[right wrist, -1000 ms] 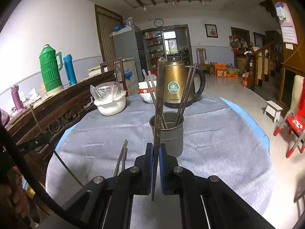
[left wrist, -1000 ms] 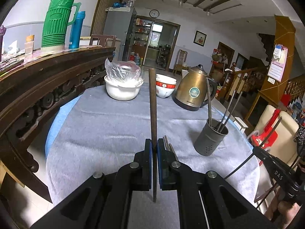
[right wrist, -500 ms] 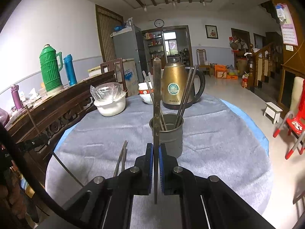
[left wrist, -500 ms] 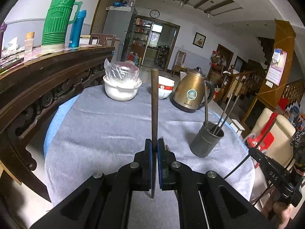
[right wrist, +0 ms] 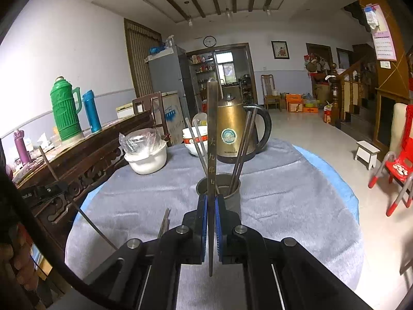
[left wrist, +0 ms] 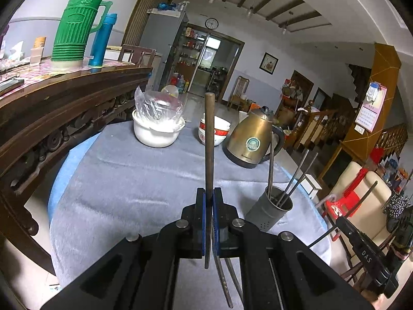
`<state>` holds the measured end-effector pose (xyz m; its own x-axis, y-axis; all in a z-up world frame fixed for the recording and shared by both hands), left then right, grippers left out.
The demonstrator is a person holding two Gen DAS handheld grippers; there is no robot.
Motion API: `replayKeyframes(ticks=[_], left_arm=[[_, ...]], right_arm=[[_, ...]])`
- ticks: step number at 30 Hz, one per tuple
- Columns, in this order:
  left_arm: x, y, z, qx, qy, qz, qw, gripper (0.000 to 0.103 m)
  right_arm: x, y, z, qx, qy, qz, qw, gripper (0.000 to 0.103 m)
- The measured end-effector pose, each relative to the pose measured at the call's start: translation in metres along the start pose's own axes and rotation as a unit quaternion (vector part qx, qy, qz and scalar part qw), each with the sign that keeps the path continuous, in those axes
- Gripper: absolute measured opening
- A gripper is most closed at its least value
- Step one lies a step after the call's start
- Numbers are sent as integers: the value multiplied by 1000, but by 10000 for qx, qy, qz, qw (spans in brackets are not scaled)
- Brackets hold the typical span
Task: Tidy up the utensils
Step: 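Lift both held chopsticks upright and carry them above the grey holder cup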
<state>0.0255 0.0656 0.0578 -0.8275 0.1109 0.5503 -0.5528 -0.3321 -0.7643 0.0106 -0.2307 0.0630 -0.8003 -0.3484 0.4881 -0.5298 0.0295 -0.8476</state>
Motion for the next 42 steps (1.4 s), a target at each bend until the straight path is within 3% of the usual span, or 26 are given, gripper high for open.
replayKeyframes(ticks=[10,42], left_arm=[[-25,7,-4,-132,-466,-519,9975,5],[-41,2,10,-434,-654,-762,9940,5]], right_arm=[[-3,-3,-6,-17,-117,-2,9999,6],[2,-15,-8,-28,-181,56,9998,6]])
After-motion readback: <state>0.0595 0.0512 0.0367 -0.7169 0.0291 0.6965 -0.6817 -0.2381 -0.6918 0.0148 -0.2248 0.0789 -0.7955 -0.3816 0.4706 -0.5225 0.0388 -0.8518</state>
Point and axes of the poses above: each gripper's, at about its wrist camera, not at the fingertips, and x roughly against the way its jaws point, z to its right, y to its underside, the point moved 8 cm from there along -x, roughly the way its jaws point, and after that the axes turned 5 degrees about -z, right-handed, at the moved point
